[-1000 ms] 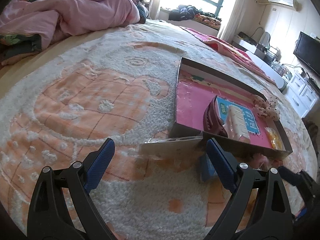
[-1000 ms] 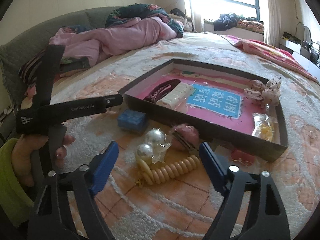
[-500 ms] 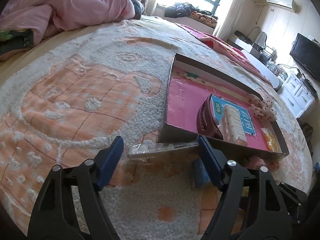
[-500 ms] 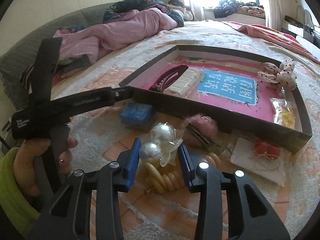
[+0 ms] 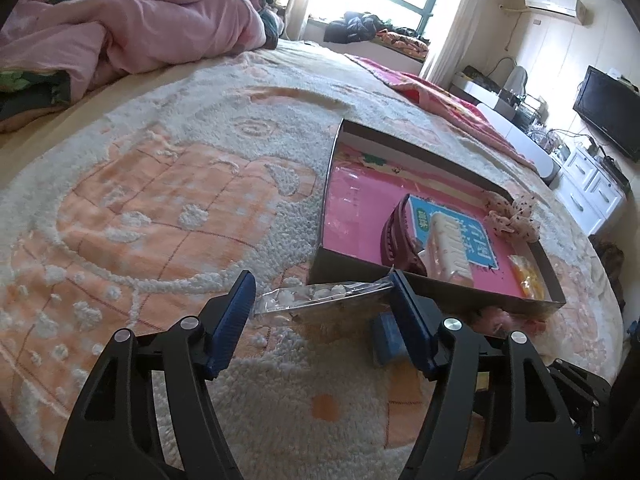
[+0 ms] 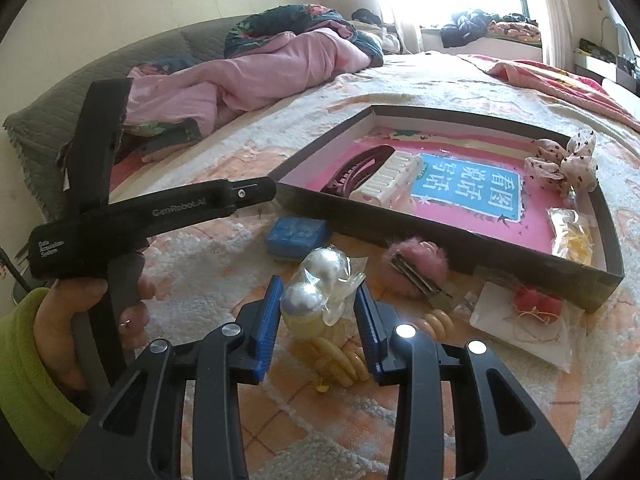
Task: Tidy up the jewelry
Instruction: 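Reach the left tool to the plastic strip while the right tool grasps pearl earrings, then move the earring strip into the box with left tool while right tool carries pearls in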
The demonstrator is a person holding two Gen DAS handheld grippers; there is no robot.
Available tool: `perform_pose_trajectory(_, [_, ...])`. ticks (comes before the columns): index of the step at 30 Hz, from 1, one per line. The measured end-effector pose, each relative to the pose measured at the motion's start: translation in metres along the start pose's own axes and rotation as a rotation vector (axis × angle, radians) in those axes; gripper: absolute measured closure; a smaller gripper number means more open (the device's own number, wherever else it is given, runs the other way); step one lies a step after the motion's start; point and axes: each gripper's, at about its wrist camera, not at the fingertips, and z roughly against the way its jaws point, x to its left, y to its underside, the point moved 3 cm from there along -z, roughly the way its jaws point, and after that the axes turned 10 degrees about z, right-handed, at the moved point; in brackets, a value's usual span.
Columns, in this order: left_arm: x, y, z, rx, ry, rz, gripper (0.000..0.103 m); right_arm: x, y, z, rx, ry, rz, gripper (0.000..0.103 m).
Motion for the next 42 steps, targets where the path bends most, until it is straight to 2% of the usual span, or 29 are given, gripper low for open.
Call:
perform_pose_trajectory(16, [-0.021, -0.002, 0.028, -0.051, 0.034, -0.043, 0.044, -0.017, -0.007, 0.032, -0.074, 0.028, -0.025, 0.069])
perform_pose_trajectory(30, [-0.053, -0.002, 0.018, -0.043, 0.058, -0.087, 0.044, -0.053, -0.011, 0.051, -0.117, 0.090, -0.081, 0.069])
perform_pose_trajectory(42, [-0.089, -0.006, 0.003, -0.038, 0.091, -0.135, 0.044, -0.108, -0.009, 0.059, -0.125, 0.189, -0.170, 0.069])
